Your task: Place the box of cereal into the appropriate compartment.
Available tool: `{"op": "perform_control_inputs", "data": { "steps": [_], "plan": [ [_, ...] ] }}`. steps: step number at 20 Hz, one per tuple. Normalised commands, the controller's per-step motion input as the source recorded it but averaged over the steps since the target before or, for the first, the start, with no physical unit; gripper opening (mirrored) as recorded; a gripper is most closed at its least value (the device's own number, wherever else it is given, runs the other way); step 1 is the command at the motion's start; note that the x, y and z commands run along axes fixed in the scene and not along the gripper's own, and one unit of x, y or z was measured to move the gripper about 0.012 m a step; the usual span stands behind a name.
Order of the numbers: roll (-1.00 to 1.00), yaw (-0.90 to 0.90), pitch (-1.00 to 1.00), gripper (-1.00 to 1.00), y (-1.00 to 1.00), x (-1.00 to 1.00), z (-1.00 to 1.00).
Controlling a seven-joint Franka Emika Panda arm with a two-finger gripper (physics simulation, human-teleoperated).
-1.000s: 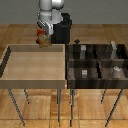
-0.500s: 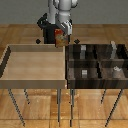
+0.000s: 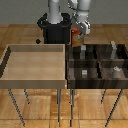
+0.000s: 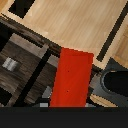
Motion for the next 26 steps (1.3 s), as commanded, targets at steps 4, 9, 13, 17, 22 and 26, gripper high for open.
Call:
{"op": "perform_control_inputs", "data": {
  "steps": [4, 9, 13, 17, 22, 26],
  "plan": [
    [0.0, 0.0, 0.0, -1.0, 1.0, 0.0, 0.0],
    [0.0, 0.0, 0.0, -1.0, 1.0, 0.0, 0.0],
    [0.0, 0.0, 0.0, -1.0, 1.0, 0.0, 0.0],
    [0.0, 0.0, 0.0, -1.0, 1.0, 0.0, 0.0],
    [0.0, 0.0, 0.0, -1.0, 1.0, 0.0, 0.0],
    [0.0, 0.0, 0.0, -1.0, 0.25, 0.0, -0.25]
  ]
}}
